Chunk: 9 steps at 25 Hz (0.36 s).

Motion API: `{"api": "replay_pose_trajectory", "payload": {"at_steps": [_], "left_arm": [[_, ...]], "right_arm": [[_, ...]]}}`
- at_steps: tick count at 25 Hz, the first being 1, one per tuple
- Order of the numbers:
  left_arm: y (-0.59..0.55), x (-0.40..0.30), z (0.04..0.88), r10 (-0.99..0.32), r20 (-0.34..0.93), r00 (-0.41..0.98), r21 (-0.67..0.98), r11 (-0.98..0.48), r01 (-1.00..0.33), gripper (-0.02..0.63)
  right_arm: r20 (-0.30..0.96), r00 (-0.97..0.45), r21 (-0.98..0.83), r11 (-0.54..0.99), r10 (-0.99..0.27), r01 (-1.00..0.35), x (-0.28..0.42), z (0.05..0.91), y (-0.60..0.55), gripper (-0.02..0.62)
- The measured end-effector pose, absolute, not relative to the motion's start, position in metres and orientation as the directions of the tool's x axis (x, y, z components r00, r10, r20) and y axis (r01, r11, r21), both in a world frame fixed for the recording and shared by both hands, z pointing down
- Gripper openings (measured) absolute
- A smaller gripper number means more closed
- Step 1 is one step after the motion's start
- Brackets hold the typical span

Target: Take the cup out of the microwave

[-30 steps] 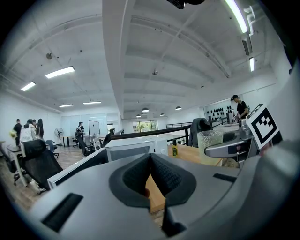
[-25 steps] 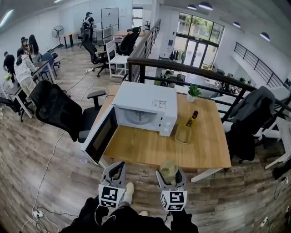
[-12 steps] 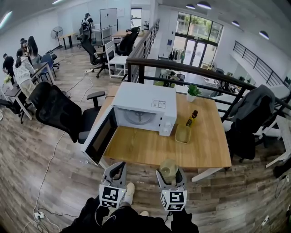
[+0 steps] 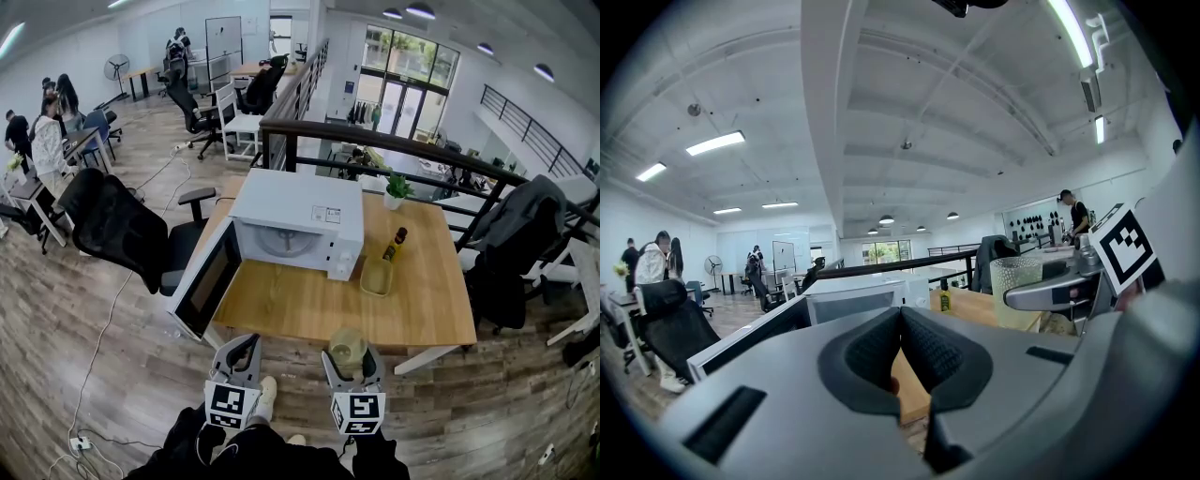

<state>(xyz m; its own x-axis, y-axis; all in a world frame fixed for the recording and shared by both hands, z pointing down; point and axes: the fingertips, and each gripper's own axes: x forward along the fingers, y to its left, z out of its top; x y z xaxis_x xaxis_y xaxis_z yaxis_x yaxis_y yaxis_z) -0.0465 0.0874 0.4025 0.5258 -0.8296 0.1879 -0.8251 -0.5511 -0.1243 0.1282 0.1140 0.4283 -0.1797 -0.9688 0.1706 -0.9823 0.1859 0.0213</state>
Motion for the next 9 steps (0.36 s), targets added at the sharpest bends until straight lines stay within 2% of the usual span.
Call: {"api": "replay_pose_trajectory", "payload": {"at_steps": [9], "left_arm": [[0.0884,-0.0475,0.4064,-0.830,0.188,0.525,-0.123,-0.551,-0.826,0.023]], "right_arm": [[0.169,-0.182,0.023,0.188,-0.969,-0.982,0.1265,0.4305,0.1146,0.376]]}}
